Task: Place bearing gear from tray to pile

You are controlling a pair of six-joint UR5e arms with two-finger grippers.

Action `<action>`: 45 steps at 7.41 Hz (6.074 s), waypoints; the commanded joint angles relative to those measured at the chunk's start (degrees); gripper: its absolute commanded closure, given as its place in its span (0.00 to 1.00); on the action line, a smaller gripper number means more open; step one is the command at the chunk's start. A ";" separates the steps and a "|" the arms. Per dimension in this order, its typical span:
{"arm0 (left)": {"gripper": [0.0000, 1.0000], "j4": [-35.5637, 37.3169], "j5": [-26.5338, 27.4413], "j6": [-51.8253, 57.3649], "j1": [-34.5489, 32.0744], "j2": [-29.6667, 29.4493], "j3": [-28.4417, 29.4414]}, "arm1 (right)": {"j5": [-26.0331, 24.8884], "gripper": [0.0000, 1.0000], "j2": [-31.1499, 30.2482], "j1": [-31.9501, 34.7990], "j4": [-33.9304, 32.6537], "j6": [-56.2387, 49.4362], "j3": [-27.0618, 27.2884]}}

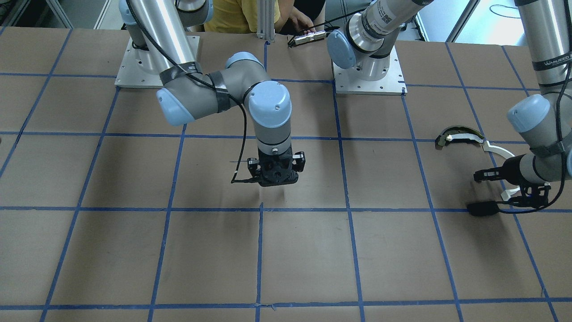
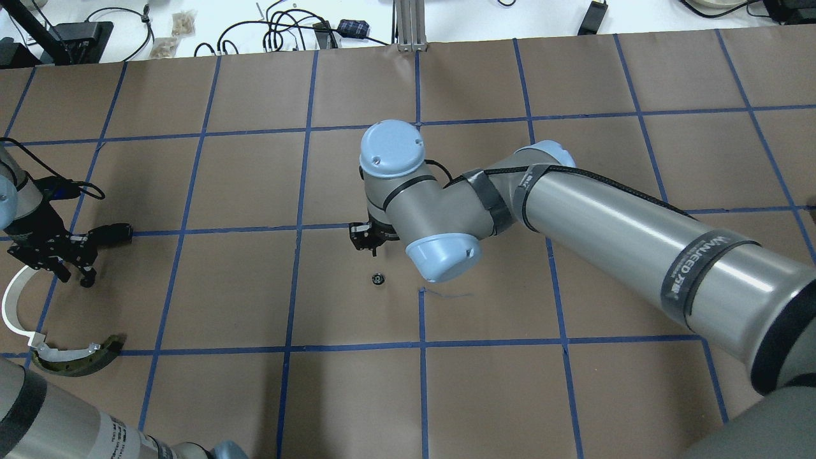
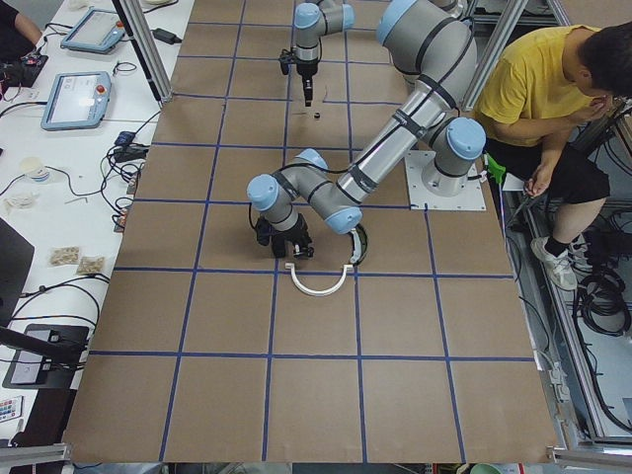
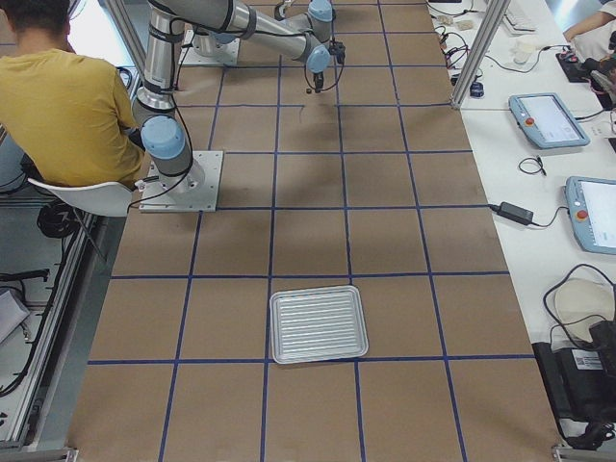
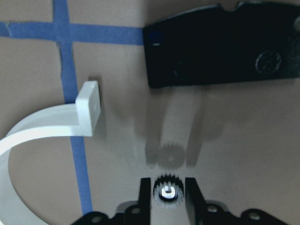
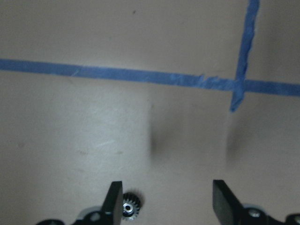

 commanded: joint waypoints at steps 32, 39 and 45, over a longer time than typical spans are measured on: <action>1.00 -3.19 -13.52 -37.27 -49.08 2.37 3.40 | -4.11 0.00 -23.37 -24.49 30.68 -25.20 -10.13; 1.00 -7.27 -1.03 -6.87 -15.05 3.43 7.47 | -4.11 0.00 -23.37 -24.49 30.59 -25.11 -10.13; 1.00 -4.54 -1.12 0.46 -3.16 1.24 2.64 | -4.20 0.00 -23.37 -24.49 30.59 -25.20 -10.13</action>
